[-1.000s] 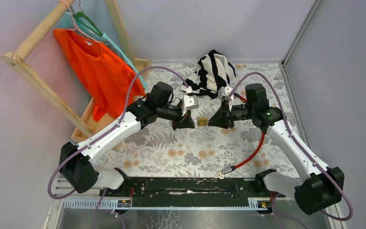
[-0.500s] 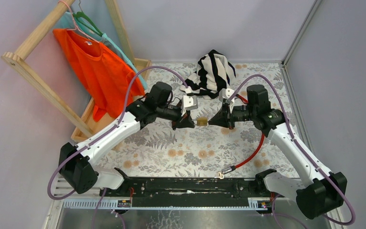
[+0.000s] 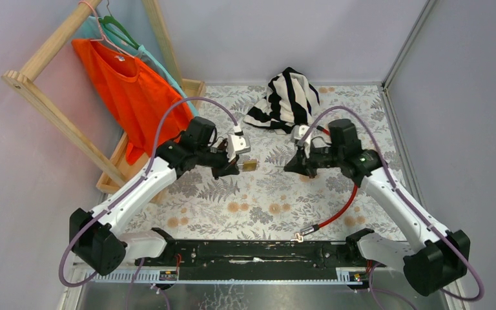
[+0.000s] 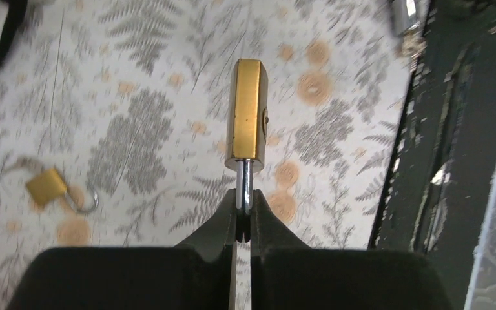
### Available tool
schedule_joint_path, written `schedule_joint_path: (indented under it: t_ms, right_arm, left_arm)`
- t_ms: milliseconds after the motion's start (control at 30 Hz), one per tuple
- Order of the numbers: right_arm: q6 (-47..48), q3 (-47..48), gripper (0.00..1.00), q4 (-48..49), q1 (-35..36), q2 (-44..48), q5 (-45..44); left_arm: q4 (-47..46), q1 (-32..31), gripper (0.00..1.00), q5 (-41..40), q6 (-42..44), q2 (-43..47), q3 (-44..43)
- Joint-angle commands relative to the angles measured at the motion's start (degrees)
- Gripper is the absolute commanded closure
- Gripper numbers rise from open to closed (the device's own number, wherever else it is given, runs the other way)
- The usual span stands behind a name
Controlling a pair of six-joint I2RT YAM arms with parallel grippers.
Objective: Lock with the key
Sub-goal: Lock the lock, then place the key at the center of the board.
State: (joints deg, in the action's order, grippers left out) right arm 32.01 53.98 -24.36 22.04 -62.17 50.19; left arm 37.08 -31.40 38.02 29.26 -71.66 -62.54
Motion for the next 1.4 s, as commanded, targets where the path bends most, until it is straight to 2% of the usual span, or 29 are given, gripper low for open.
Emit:
schedule_joint_path:
  t_ms: [0,100,300,567,800,933,1067,1200,1367]
  right_arm:
    - [-3.11,-2.86,1.00,6.47,7.80,-4.61,-6.51]
    - [-7.98,-4.09,1.00,12.07,13.75,-9.51,-9.57]
    - [-18.24,-4.62,1.00,22.30,22.69,-19.23,-13.95]
    - [-32.16,0.34,1.00,30.23,28.88,-33.50,-16.75]
    - [-36.68,7.71,0.98,30.45,31.57,-45.72,-15.02]
    - [-36.17,10.17,0.86,28.73,31.66,-47.78,-16.17]
    - [-32.56,9.10,0.60,26.95,31.34,-45.48,-17.99]
    - [-28.92,6.84,0.42,24.98,28.86,-41.48,-18.40]
    - [-21.19,1.49,0.32,21.28,22.96,-31.93,-17.91]
  left_arm:
    - [0.98,0.67,1.00,-13.26,0.78,2.51,1.69]
    - [0.98,1.50,1.00,-19.75,-0.20,1.64,2.23]
    - [-0.20,5.19,1.00,-23.65,-5.04,-2.19,2.28]
    - [-2.19,11.54,1.00,-24.39,-9.57,-2.18,0.43]
    - [-2.86,13.20,1.00,-22.64,-11.76,-1.85,-0.29]
    - [-2.89,13.31,1.00,-20.67,-12.47,-1.18,-0.49]
    - [-3.90,13.37,1.00,-20.07,-12.38,0.43,1.11]
    - [-4.65,13.35,1.00,-20.43,-12.36,1.67,2.26]
    - [-3.14,13.47,1.00,-15.80,-10.56,1.72,5.31]
